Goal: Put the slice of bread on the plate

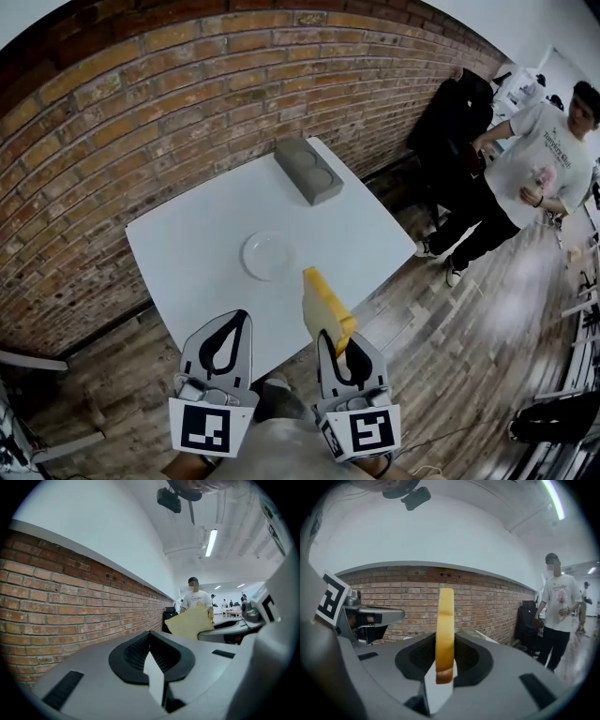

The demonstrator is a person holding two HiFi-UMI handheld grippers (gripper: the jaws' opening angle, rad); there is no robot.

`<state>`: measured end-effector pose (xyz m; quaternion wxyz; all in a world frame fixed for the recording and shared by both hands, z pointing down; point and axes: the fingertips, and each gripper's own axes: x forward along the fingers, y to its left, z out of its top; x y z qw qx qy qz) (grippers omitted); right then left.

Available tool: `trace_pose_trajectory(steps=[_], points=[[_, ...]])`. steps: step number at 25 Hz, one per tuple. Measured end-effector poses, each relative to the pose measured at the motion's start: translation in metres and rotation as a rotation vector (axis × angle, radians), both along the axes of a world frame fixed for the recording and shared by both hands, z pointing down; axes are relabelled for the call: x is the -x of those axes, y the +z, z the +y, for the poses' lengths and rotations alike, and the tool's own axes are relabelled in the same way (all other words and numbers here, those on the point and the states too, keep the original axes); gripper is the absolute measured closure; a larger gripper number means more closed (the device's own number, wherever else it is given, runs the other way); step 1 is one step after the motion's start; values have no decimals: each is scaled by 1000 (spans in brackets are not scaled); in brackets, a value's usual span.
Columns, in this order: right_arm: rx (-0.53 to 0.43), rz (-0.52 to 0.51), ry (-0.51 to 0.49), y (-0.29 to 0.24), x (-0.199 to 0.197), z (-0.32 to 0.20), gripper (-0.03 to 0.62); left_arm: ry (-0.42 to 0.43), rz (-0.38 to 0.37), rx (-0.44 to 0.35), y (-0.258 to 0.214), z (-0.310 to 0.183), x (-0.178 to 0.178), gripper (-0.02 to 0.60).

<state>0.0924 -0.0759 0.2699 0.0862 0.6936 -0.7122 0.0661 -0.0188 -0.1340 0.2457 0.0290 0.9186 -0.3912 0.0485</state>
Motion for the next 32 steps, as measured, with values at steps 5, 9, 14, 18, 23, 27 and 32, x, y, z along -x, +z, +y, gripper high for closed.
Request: trace_pose_trajectory(steps=[5, 9, 14, 18, 23, 27, 32], points=[[36, -24, -76, 23, -4, -29, 503, -8, -44, 33, 21, -16, -6, 572], [51, -29, -131, 42, -3, -61, 503, -42, -60, 56, 42, -37, -10, 572], [60, -34, -176, 62, 0, -92, 503, -68, -68, 90, 65, -60, -15, 572], [70, -36, -209, 75, 2, -112, 503, -65, -84, 94, 73, -74, -22, 572], [66, -54, -238, 92, 2, -138, 503, -69, -100, 101, 83, -91, -27, 572], [96, -57, -250, 110, 0, -157, 505, -80, -105, 123, 93, -99, -31, 572], [106, -64, -266, 123, 0, -176, 505, -78, -126, 139, 102, -108, -35, 572]])
